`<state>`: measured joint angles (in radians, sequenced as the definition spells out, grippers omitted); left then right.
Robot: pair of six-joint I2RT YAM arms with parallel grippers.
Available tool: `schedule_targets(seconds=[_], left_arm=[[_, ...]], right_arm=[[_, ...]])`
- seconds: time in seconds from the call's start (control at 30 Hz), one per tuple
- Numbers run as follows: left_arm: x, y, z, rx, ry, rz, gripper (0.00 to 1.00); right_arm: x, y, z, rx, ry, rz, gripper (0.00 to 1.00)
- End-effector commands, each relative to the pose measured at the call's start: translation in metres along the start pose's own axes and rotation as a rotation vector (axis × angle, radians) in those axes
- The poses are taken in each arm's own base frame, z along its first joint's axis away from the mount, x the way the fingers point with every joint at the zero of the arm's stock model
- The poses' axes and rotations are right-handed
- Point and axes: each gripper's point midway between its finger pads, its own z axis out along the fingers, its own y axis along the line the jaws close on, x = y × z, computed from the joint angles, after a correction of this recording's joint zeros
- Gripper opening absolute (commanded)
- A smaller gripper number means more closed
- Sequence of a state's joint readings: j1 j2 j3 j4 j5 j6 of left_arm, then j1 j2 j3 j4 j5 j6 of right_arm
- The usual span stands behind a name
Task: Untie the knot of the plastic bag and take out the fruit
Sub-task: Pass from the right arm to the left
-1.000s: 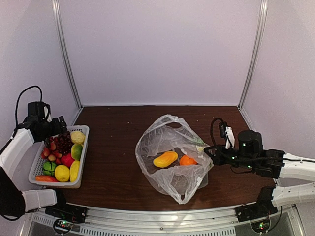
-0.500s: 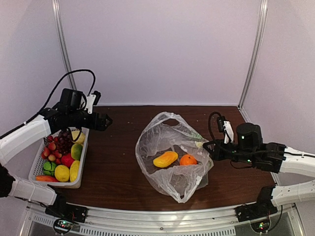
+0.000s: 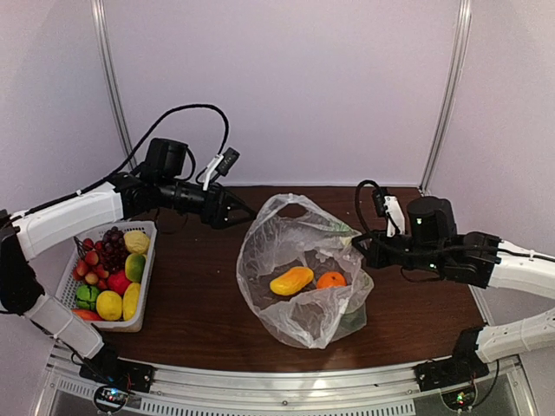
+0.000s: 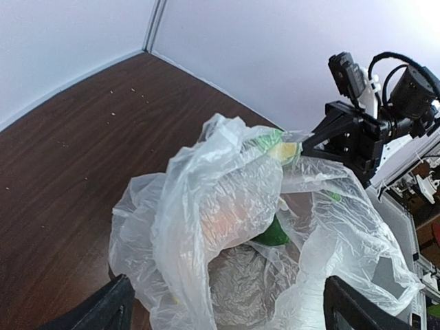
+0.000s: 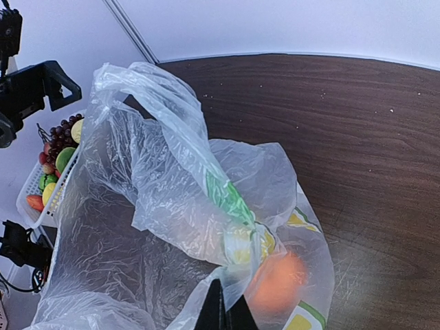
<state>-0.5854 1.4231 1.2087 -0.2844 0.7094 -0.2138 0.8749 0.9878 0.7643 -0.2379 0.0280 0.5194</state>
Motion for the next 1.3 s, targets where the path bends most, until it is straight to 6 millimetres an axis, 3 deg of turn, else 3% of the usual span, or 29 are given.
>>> schedule_targets(seconds=[0.0, 0.2, 0.27, 0.33, 0.5, 0.57, 0.77, 0.97, 1.13, 1.27], left_arm=[[0.016, -0.002, 0.027, 0.07, 0.083, 0.0, 0.98], [0.027, 0.014, 0.056, 0.041, 0.132, -0.032, 0.98], [0.026, 0.015, 0.062, 0.057, 0.13, -0.039, 0.9], [0.023, 0.013, 0.066, 0.085, 0.12, -0.044, 0.73], [0.018, 0.008, 0.068, 0.108, 0.095, -0.042, 0.16], [0.017, 0.004, 0.066, 0.11, 0.087, -0.029, 0.01], [0.015, -0.015, 0.056, 0.065, 0.037, 0.017, 0.0], [0.007, -0.04, 0.035, -0.006, -0.112, 0.023, 0.0], [0.016, -0.062, 0.026, -0.055, -0.192, -0.009, 0.0], [0.032, -0.052, 0.019, -0.124, -0.228, -0.066, 0.0]], right_arm=[[-0.009, 0.003, 0.0, 0.016, -0.003, -0.031, 0.0], [-0.011, 0.005, 0.001, 0.016, 0.003, -0.04, 0.0], [-0.012, 0.006, 0.002, 0.015, 0.005, -0.044, 0.0], [-0.014, 0.007, 0.002, 0.018, 0.002, -0.045, 0.0], [-0.029, 0.007, -0.001, 0.053, -0.02, -0.051, 0.0], [-0.038, 0.007, -0.002, 0.073, -0.033, -0.064, 0.0], [-0.072, 0.021, 0.0, 0.087, -0.063, -0.123, 0.0], [-0.093, 0.033, 0.009, 0.097, -0.067, -0.183, 0.0], [-0.108, 0.046, 0.016, 0.073, -0.086, -0.217, 0.0], [-0.106, 0.049, 0.023, 0.067, -0.073, -0.226, 0.0]])
